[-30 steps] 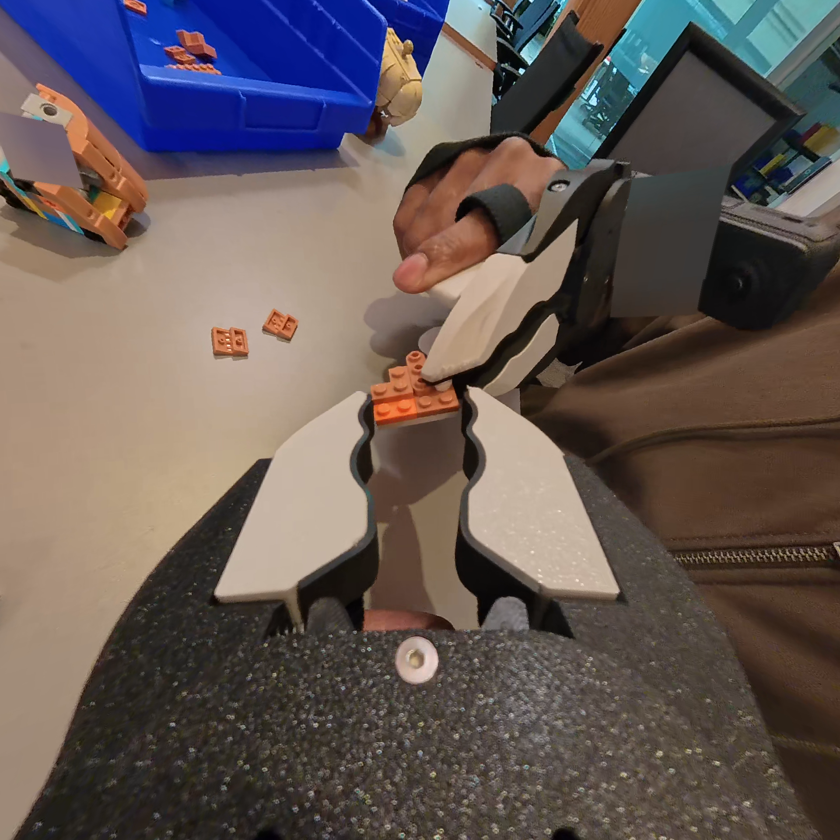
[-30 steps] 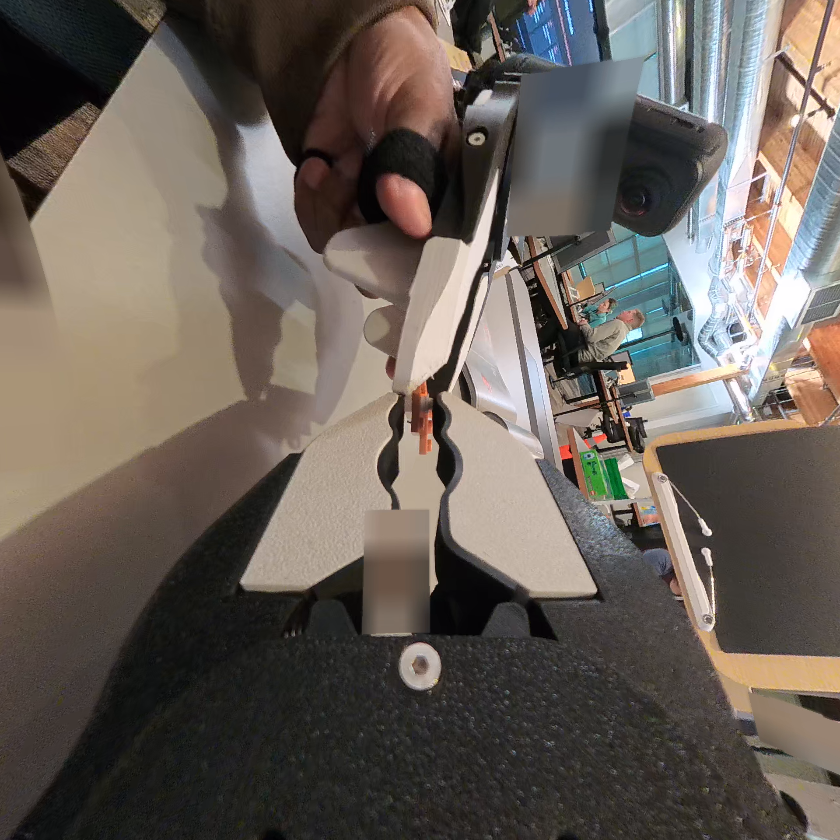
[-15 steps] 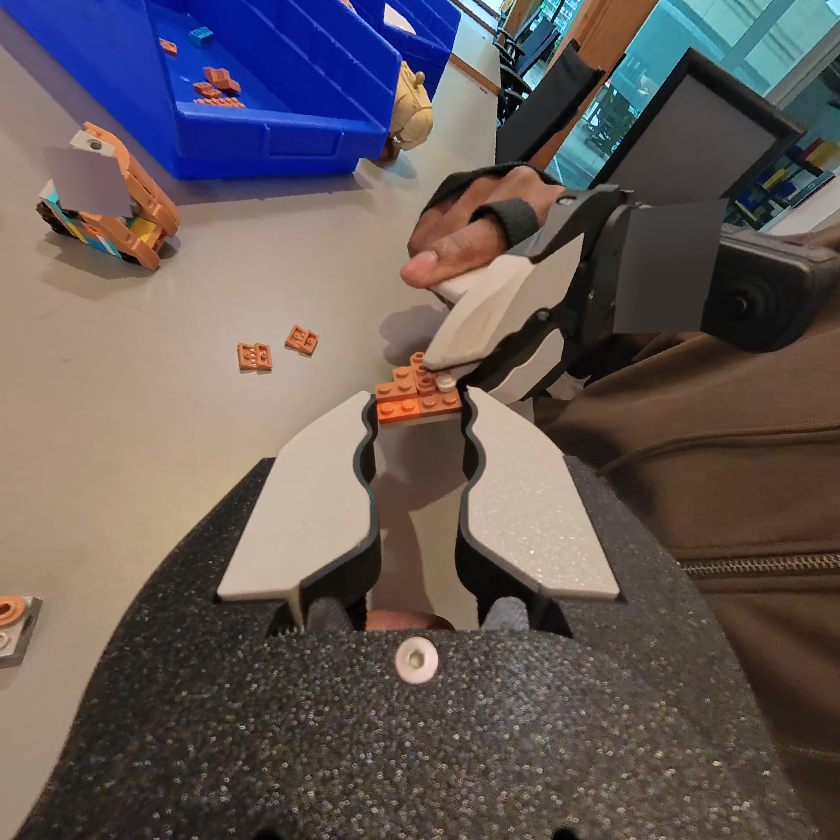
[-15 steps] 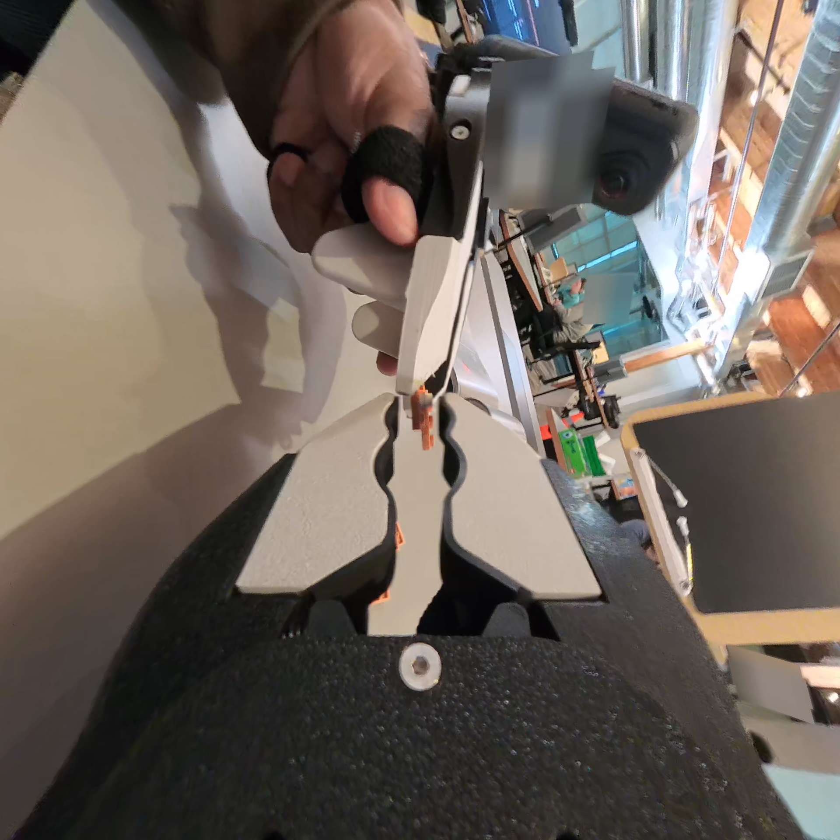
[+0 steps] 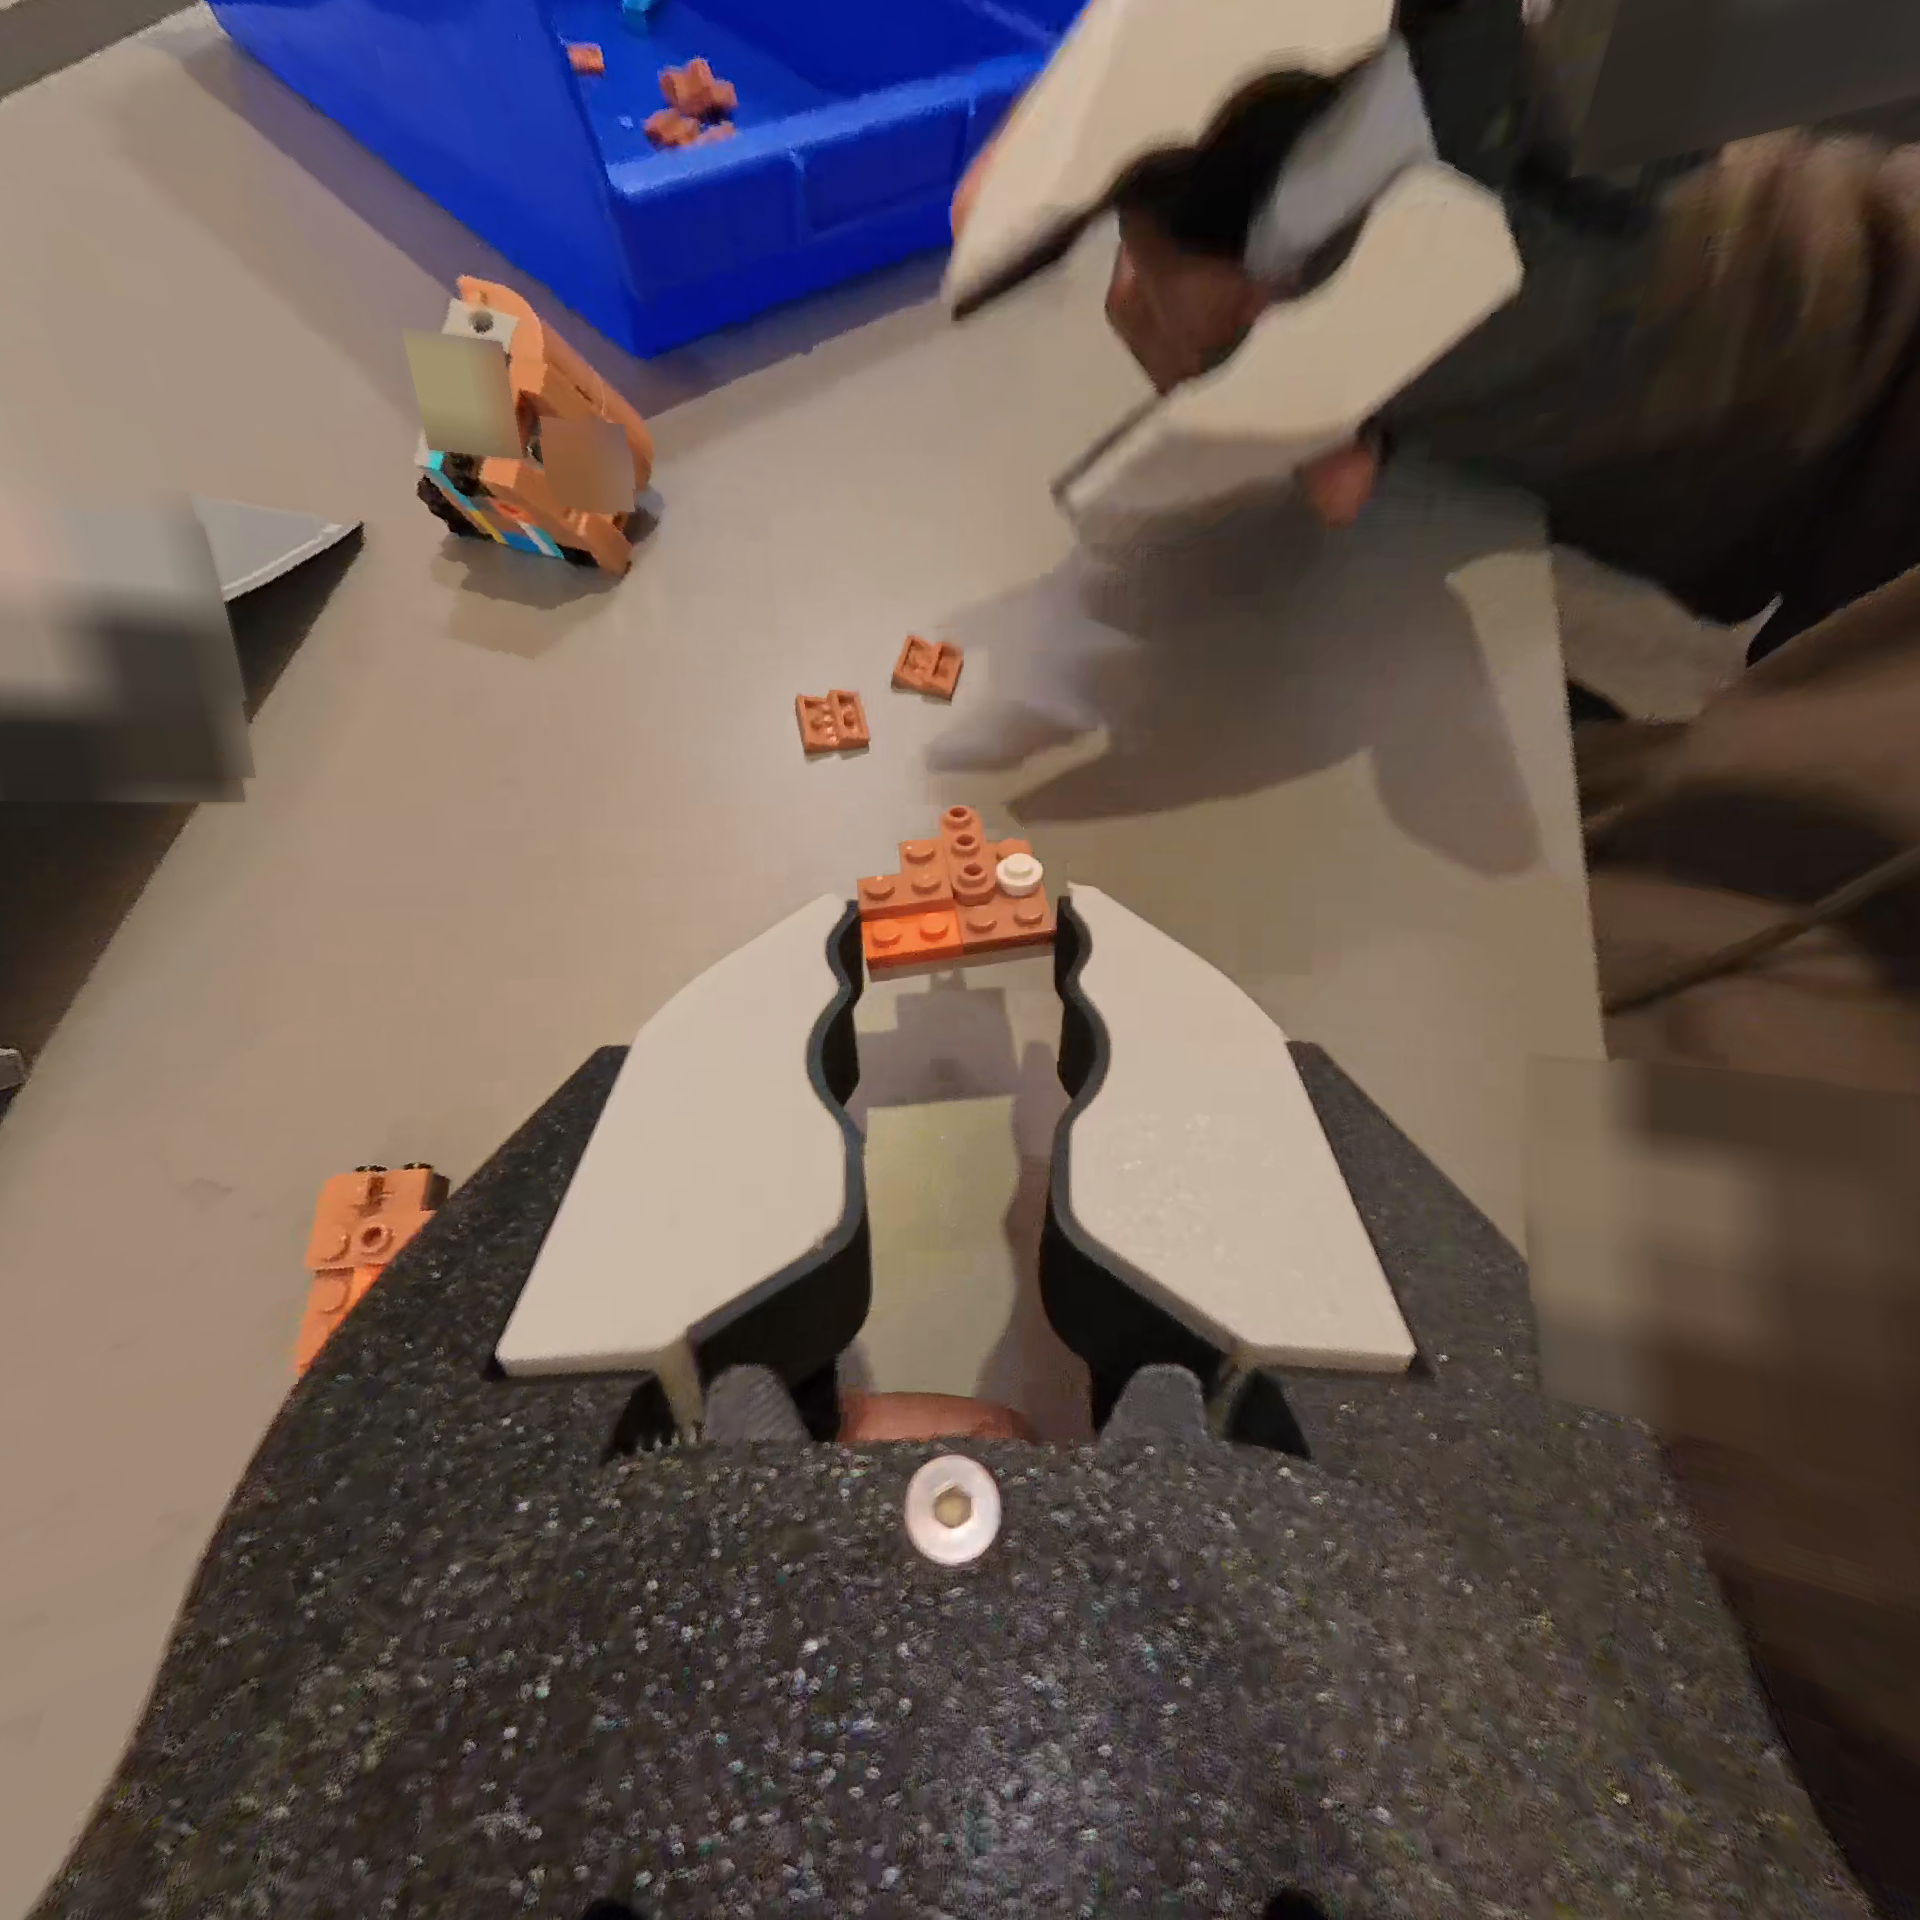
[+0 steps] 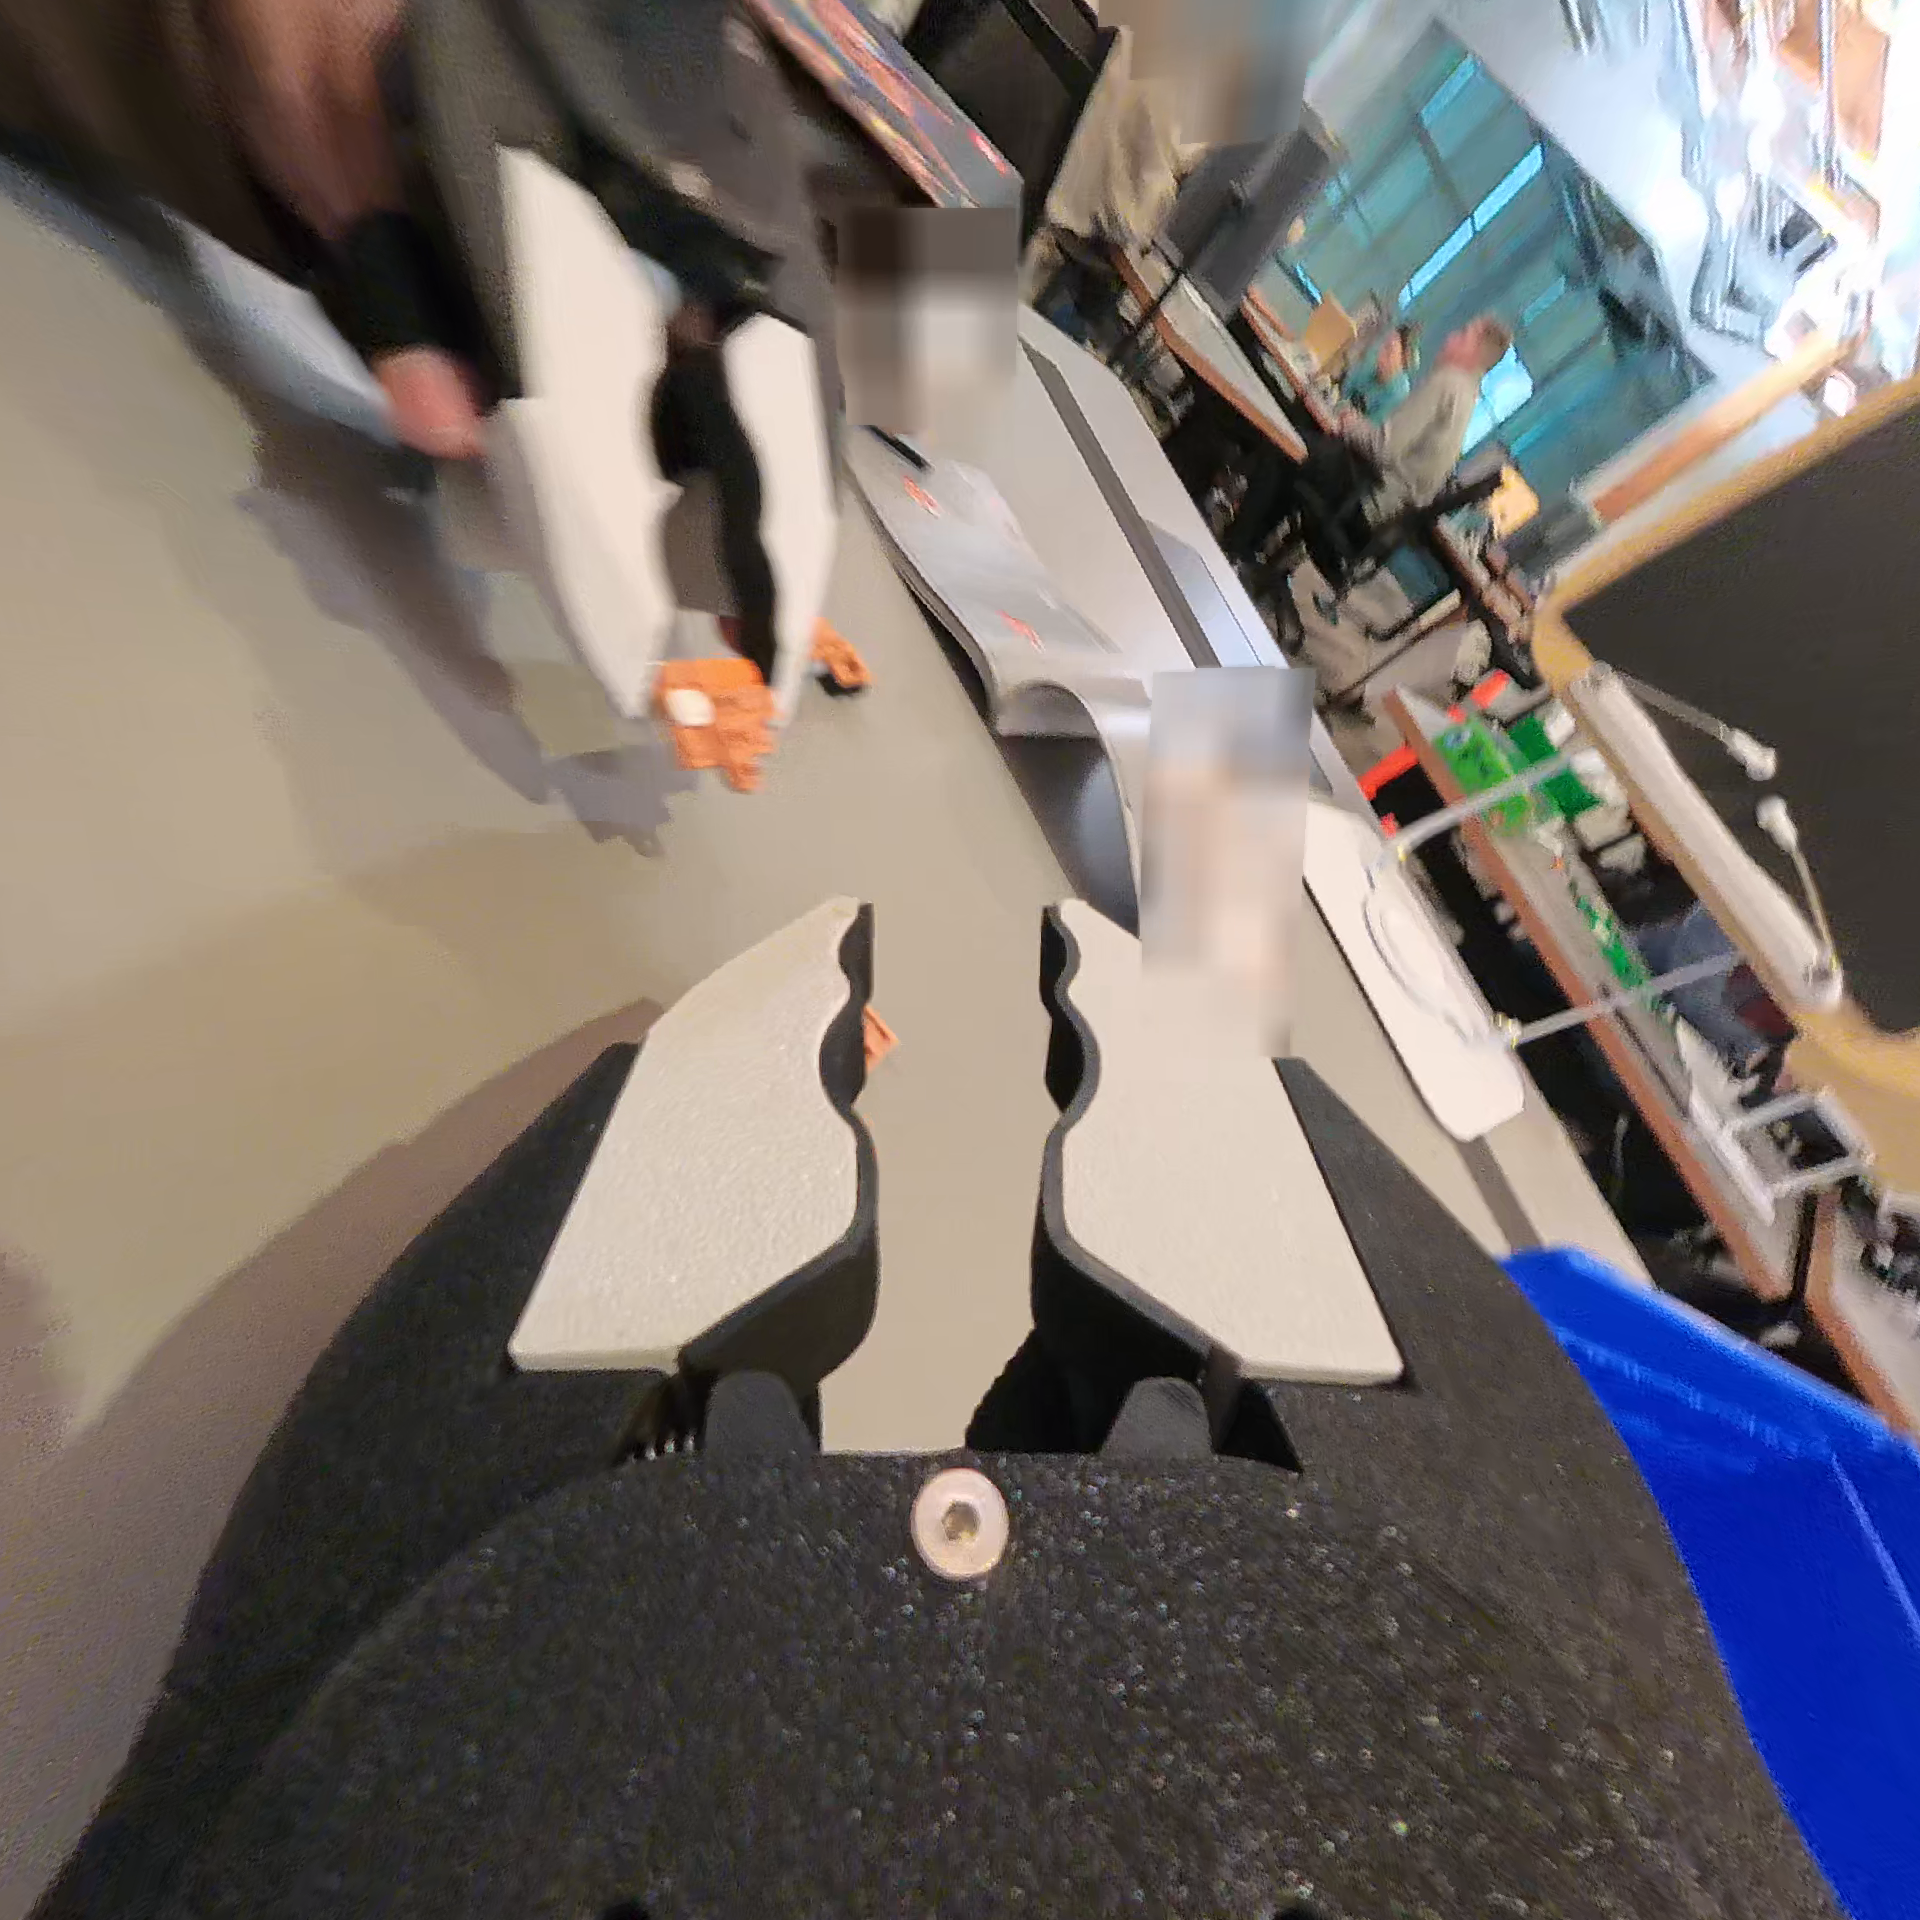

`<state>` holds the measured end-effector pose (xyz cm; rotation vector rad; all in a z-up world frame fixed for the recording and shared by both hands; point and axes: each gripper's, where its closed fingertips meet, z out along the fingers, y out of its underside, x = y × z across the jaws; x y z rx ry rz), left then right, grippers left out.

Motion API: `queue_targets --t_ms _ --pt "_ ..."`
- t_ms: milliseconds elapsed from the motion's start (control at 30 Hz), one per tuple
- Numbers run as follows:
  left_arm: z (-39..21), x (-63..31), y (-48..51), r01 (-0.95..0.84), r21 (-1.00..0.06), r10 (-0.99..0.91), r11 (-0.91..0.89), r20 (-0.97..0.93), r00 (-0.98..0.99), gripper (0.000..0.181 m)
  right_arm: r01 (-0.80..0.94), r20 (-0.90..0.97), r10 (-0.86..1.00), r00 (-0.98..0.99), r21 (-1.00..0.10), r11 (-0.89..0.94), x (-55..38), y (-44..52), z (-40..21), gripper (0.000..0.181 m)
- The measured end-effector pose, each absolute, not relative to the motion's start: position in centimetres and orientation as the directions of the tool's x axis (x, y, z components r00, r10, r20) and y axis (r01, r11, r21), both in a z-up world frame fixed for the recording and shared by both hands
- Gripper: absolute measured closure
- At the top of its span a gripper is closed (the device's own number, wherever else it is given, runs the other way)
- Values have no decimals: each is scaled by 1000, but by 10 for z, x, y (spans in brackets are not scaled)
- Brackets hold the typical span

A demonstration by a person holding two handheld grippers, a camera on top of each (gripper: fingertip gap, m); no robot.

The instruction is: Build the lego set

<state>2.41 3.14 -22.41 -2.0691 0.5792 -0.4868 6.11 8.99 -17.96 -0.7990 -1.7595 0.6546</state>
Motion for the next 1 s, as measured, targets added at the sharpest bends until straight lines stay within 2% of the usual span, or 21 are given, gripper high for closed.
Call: queue_targets --t_ms 300,533,667,800,1000 --pt "-246 26 38 -486 -763 -710 -426 -51 703 145 284 547 796 -258 -745 604 56 121 -187 164" --pt "-226 28 58 -525 -808 -774 -266 -145 616 146 241 523 795 -307 -766 596 41 124 -185 167" --pt "-210 19 71 -492 -851 -761 -181 -196 619 146 176 502 812 -298 -807 564 29 127 -180 167" --pt "-191 10 78 -328 -932 -731 -152 -117 672 146 86 505 822 -265 -837 541 25 126 -174 168" --pt "-177 5 71 -268 -958 -715 -105 -114 689 146 19 544 808 -228 -827 562 31 123 -165 169"
